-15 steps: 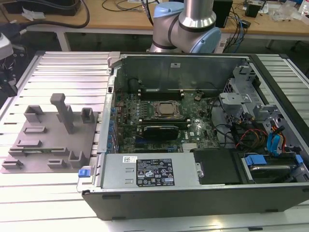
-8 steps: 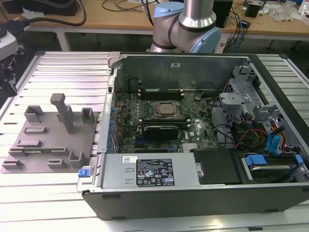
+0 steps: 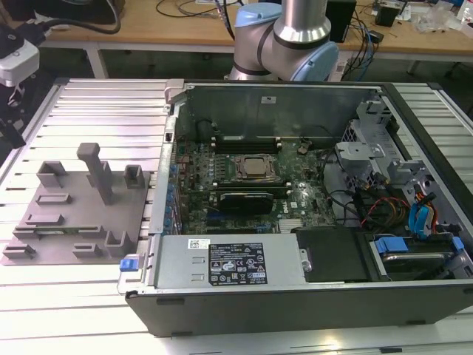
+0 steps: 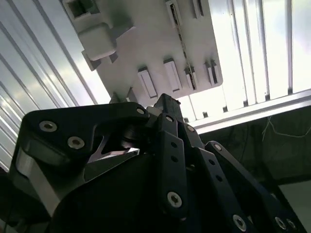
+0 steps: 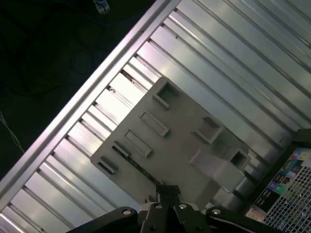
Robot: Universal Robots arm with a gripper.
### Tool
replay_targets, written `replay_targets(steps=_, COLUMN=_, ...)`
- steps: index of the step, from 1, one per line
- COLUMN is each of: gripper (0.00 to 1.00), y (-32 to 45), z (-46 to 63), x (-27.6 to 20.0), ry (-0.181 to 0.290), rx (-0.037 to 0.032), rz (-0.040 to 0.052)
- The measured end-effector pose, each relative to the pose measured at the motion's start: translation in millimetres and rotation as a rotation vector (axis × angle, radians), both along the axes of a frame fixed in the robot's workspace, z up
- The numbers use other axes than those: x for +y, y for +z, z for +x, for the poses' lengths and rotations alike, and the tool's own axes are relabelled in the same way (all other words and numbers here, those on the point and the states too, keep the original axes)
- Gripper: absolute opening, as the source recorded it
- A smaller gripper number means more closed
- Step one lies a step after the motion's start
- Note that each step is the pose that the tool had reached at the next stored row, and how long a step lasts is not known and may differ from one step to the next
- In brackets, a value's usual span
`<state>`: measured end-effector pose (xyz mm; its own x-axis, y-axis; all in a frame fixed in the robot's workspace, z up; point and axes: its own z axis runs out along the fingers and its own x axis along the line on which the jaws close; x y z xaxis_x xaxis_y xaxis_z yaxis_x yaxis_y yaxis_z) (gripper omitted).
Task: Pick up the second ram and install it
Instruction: 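Pick up the second ram and move it above second insertion slot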
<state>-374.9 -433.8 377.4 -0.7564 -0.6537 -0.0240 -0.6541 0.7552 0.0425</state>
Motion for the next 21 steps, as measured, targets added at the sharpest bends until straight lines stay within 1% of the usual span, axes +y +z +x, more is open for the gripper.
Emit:
replay_targets(steps=3, gripper=0.08, y=0.0, z=0.0, x=0.0, ry=0.059, rx=0.0, rz=0.0)
replay_targets(steps=5, gripper=0.08, y=0.0, z=0.0, x=0.0, ry=0.11, rx=0.0, rz=-0.0001)
replay_targets(steps=8, gripper=0.08, y=0.0, z=0.0, x=0.0, ry=0.14, rx=0.0, rz=0.0)
replay_targets(steps=11, gripper=0.08, y=0.0, z=0.0, x=0.0, ry=0.186, rx=0.0, rz=-0.0001)
replay_targets(steps=12, gripper=0.08, y=0.0, z=0.0, x=0.0, ry=0.202, rx=0.0, rz=0.0)
replay_targets(steps=13, gripper=0.08, y=0.0, z=0.0, x=0.0, ry=0.229, rx=0.0, rz=0.0)
replay_targets(steps=15, gripper=0.08, y=0.0, z=0.0, x=0.0, ry=0.251, rx=0.0, rz=0.0)
replay_targets(steps=18, gripper=0.08, y=0.0, z=0.0, x=0.0, ry=0.3, rx=-0.0001, rz=0.0)
replay_targets(steps=20, gripper=0.08, y=0.0, z=0.0, x=0.0, ry=0.336, rx=0.0, rz=0.0)
replay_targets(steps=21, gripper=0.08, y=0.0, z=0.0, x=0.0, ry=0.364, rx=0.0, rz=-0.0001)
